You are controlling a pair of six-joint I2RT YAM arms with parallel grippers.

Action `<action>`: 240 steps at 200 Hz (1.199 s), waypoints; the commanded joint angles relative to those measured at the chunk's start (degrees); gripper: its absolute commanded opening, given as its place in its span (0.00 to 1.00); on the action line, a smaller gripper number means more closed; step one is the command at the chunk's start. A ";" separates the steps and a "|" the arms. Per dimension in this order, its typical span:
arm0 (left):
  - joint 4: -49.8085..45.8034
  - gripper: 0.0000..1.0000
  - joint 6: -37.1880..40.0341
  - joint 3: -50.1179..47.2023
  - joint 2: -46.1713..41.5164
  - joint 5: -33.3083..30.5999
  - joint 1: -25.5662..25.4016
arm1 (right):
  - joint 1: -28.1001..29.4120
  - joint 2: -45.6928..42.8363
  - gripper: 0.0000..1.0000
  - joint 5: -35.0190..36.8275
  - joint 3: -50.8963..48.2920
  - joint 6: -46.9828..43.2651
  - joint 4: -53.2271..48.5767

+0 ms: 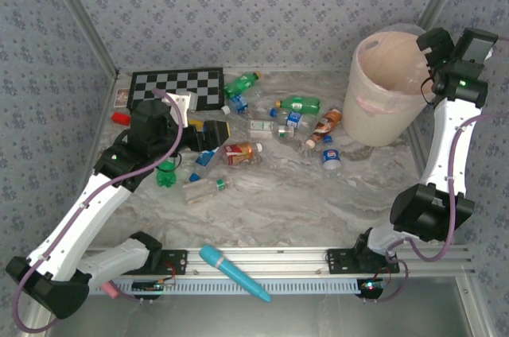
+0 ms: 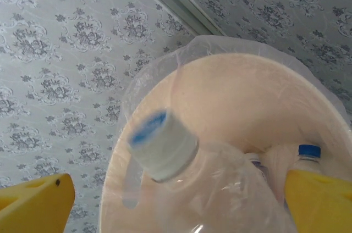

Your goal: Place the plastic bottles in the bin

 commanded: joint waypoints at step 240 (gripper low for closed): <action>-1.75 1.00 -2.07 0.70 -1.44 -6.99 -0.42 | 42.50 2.43 1.00 29.69 0.59 -20.66 -19.21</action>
